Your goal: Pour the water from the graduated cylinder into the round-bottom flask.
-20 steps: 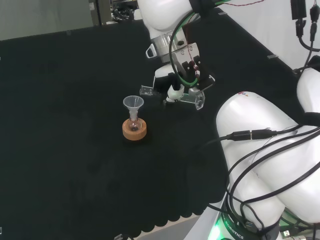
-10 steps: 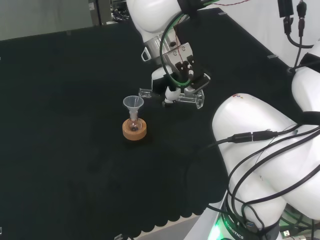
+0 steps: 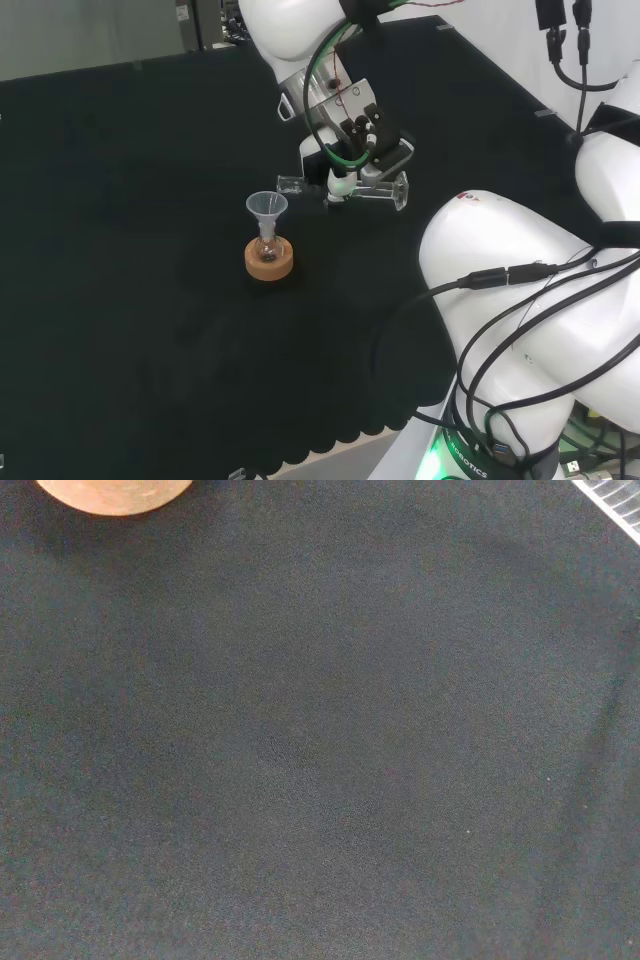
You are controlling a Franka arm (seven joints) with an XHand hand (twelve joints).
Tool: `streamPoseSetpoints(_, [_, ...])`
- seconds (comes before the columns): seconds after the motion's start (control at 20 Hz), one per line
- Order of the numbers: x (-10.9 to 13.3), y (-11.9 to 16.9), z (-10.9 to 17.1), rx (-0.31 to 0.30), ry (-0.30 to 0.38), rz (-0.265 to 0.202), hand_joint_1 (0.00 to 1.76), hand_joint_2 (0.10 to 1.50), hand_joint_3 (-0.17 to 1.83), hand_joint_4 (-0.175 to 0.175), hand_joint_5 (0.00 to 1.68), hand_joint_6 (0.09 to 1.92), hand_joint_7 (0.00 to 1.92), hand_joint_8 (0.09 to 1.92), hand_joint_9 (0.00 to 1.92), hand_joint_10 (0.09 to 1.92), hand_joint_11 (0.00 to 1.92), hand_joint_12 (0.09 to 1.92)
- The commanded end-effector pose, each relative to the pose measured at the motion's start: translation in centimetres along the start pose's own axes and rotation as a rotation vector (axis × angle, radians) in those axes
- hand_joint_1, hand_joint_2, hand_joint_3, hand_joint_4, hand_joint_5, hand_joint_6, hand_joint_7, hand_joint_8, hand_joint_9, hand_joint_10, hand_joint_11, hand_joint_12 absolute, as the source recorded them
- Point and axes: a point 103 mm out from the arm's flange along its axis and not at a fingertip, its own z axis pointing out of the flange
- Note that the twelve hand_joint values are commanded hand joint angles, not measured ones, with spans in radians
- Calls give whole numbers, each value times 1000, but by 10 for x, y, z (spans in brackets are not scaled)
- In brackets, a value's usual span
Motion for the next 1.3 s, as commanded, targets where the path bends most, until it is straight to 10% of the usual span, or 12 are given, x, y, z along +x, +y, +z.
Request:
streamPoseSetpoints(0.05, [-1, 0, -6, 39, -19, 34, 1330, 1210, 9, -71, 892, 888, 783, 1343, 1153, 452, 1010, 883])
streamPoseSetpoints(1.3, [15, -9, -19, 83, -137, 73, 1330, 1212, 7, -70, 886, 898, 782, 1345, 1151, 463, 1010, 882])
